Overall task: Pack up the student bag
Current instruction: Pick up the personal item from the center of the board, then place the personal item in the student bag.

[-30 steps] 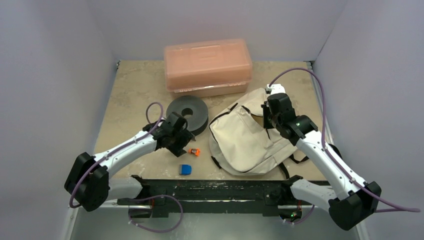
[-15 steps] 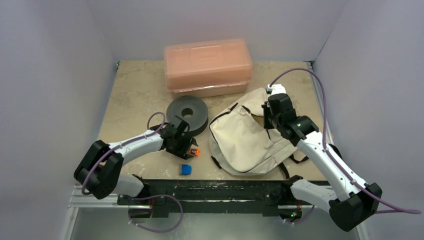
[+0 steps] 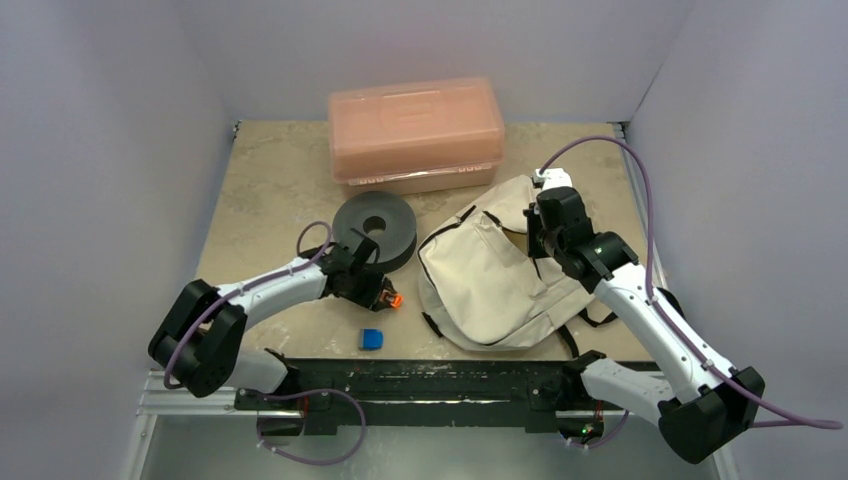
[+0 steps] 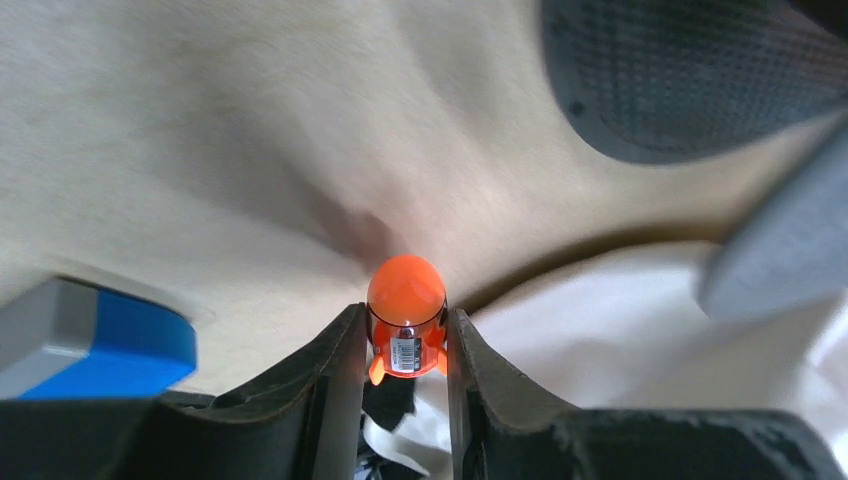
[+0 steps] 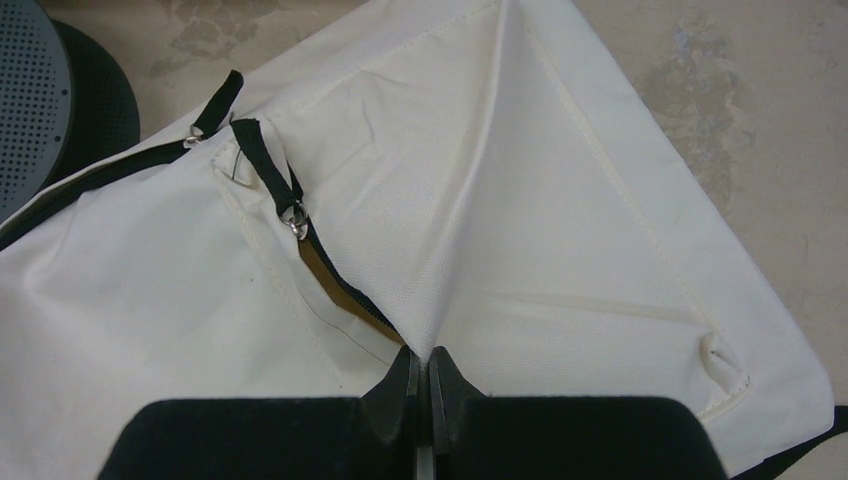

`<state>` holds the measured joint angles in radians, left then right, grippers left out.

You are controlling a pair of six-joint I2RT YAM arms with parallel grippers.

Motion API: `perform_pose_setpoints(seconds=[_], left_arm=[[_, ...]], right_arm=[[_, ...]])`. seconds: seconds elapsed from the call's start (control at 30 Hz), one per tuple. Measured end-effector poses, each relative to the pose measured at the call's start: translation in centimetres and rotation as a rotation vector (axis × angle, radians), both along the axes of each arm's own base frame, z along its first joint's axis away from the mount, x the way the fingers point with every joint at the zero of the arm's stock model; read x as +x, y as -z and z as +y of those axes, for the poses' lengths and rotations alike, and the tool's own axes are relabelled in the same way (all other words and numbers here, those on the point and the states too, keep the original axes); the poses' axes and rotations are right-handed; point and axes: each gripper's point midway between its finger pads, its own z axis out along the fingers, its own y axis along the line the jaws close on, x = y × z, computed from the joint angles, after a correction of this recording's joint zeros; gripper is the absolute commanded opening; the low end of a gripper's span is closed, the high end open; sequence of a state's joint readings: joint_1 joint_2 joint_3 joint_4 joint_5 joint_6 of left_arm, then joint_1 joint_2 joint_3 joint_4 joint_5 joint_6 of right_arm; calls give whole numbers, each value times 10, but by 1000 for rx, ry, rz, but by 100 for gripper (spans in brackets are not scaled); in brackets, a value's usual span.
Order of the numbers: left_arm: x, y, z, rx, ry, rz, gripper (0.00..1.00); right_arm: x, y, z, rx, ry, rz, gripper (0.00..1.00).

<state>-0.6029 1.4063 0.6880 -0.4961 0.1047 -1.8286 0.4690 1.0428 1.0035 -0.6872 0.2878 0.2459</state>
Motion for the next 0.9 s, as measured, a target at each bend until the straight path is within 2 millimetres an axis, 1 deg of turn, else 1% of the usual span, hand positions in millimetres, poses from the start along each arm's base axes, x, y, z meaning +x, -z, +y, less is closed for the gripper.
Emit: perform_pose_setpoints(seconds=[0.03,0.1,0.13,0.2,0.27,0.33,0.43,0.47,0.57,0.7,0.8,0.87,0.9], left_arm=[[1,-5,-1,-4,13,-15,15],[6,-22,-6,-41,48,-77,15],[9,-33,-12,-74,78,-125,12],[18,-58,-30,-160,159,-243,11],[27,-89,-55,-260,282,-380,11],[34,-116,-80,-347,389,-503,10],[38,-149,-116,-504,480,-659,9],[38,-157,-129,-557,503,-697,8],[32,-166,-163,-682,551,-740,7],[24,-174,-204,-774,609,-737,7],[26,-182,-222,-798,626,-752,7],[32,-183,-229,-803,611,-756,7],[37,-180,-233,-797,599,-756,7]], right_arm=[[0,0,0,0,0,0,0],[0,-1,0,2,-1,-2,0],[0,-1,0,2,-2,-2,0],[0,-1,0,2,-2,-2,0],[0,-1,0,2,-3,-2,0],[0,-1,0,1,-1,-4,0],[-1,-2,1,13,-8,-6,0],[-1,-3,2,15,-9,-6,0],[-2,-4,2,20,-10,-10,0],[-2,-4,2,22,-11,-11,0],[-2,-5,2,26,-9,-12,0],[-3,-6,2,31,-8,-14,0],[-3,-7,3,37,-8,-17,0]])
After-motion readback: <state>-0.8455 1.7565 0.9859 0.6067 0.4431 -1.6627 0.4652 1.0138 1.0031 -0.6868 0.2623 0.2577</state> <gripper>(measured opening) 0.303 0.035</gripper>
